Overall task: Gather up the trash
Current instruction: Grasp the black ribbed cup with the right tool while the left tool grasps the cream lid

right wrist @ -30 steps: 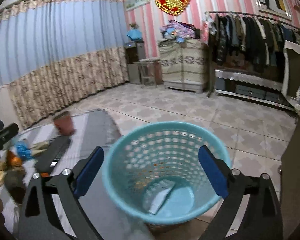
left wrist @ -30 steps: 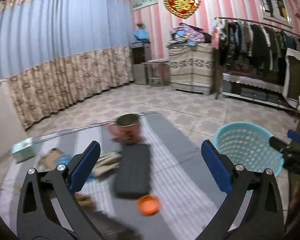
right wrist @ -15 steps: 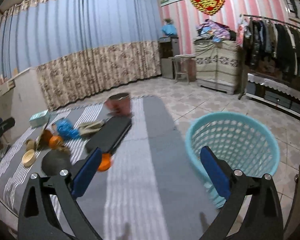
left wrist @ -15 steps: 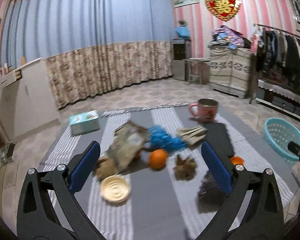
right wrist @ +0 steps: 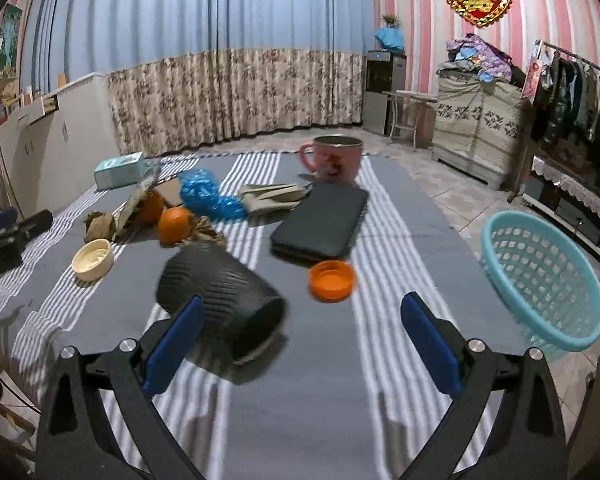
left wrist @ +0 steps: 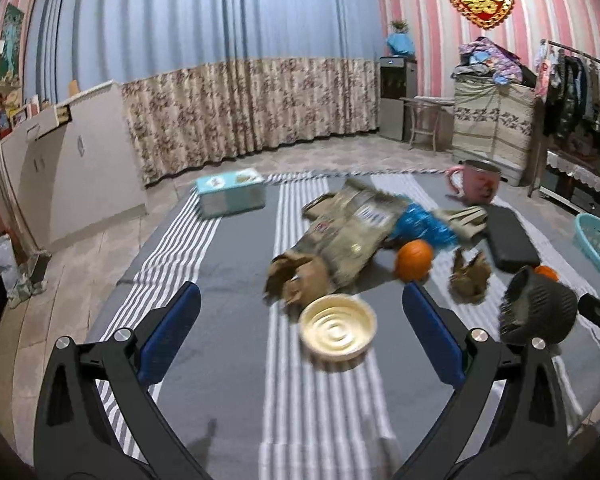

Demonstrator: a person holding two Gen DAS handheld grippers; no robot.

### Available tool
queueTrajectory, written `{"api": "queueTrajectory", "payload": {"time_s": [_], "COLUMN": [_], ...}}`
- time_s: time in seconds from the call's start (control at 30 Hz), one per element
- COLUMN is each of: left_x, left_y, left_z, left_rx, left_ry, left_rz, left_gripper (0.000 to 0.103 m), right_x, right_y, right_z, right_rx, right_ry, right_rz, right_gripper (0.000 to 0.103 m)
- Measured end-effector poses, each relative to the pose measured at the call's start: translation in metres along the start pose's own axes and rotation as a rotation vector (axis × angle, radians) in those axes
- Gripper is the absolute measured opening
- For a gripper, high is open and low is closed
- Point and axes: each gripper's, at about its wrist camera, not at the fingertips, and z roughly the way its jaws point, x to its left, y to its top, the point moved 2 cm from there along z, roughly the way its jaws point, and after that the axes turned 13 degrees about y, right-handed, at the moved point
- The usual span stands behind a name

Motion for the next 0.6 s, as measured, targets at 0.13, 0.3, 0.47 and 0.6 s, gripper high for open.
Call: {"api": "queueTrajectory", "payload": {"time_s": [0.13, 0.3, 0.47, 0.6], "left_x": [0.012, 0.02, 0.027, 0.024], "left_y": [-0.006, -0.011, -0.015, -0.015], "left_z": [0.011, 0.017, 0.023, 0.026], "left_rx": [0.015, 0.023, 0.046, 0.059], "left_ry": [0.016, 0.021, 0.017, 0.0], "left_rz": [-0.005, -0.006, -0.026, -0.028], "left_gripper": [0.098, 0.098, 0.098, 0.098], "right_x": [0.022, 0.04, 0.052, 0.05], "right_y": [0.002, 0.002, 0.001, 0.0], "right_z": [0.013, 0.026, 0.036, 0.043], "right_rx": [0.032, 0.066, 0.09, 0.112], "right_ry": [-0.019, -0.035, -0.089, -0.114], "right_rz": [0.005, 0.029, 0.046, 0.077], "right_gripper": [0.097, 0.097, 0.097, 0.097]}}
